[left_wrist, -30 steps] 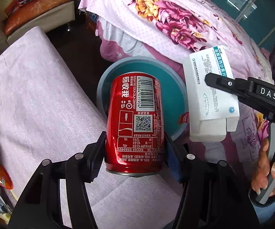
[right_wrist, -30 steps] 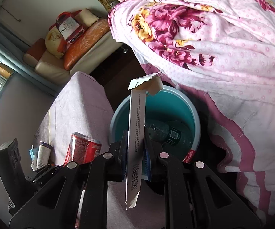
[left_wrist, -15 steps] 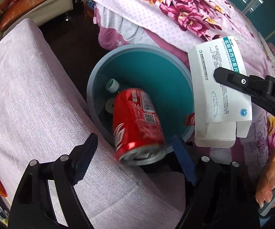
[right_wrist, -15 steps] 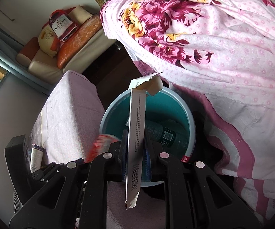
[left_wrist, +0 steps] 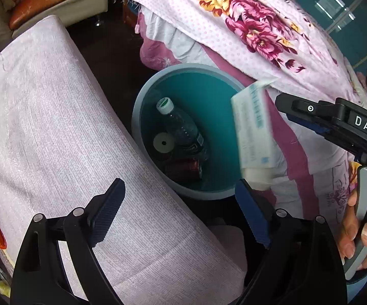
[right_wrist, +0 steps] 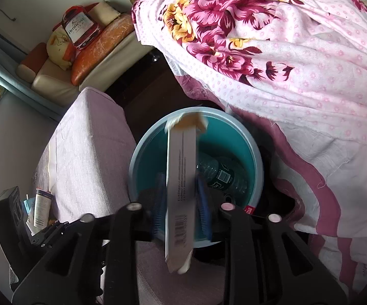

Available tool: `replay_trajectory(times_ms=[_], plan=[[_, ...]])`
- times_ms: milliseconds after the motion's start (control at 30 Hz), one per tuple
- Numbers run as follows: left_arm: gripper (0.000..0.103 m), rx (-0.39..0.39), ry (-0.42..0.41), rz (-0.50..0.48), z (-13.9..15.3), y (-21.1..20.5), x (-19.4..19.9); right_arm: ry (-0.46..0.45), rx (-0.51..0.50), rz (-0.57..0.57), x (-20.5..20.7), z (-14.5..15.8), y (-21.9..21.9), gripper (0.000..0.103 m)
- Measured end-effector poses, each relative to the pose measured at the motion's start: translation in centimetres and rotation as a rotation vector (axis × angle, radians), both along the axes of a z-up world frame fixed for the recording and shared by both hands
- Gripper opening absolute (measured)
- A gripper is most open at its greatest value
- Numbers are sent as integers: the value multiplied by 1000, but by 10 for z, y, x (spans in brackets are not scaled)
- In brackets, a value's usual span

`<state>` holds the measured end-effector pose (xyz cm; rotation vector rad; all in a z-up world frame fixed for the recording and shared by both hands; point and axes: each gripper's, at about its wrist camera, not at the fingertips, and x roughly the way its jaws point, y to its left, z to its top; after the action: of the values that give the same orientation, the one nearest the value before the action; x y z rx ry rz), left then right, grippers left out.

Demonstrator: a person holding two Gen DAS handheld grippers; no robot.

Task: Collect trash
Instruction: 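Carry the can and box over the wastebasket and open both tools, then move both open tools back toward the remaining wrappers on the table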

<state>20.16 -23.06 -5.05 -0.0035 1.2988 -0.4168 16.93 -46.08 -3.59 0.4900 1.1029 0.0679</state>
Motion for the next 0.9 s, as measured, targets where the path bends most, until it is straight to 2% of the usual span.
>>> replay_trajectory(times_ms=[33, 100, 167, 567, 900], plan=[[89, -4, -3, 4, 2, 2, -1, -5, -6, -3, -1, 2, 1, 60], [89, -12, -9, 11, 6, 6, -5, -6, -21, 1, -3, 5, 4, 61], [90, -18, -15, 19, 10, 12, -9, 5, -19, 3, -5, 6, 6, 74], [91, -56, -45, 77, 26, 61, -43, 24, -77, 63, -20, 21, 39, 77], [92, -88, -88, 136, 42, 117, -79, 5, -134, 169, -39, 42, 95, 78]])
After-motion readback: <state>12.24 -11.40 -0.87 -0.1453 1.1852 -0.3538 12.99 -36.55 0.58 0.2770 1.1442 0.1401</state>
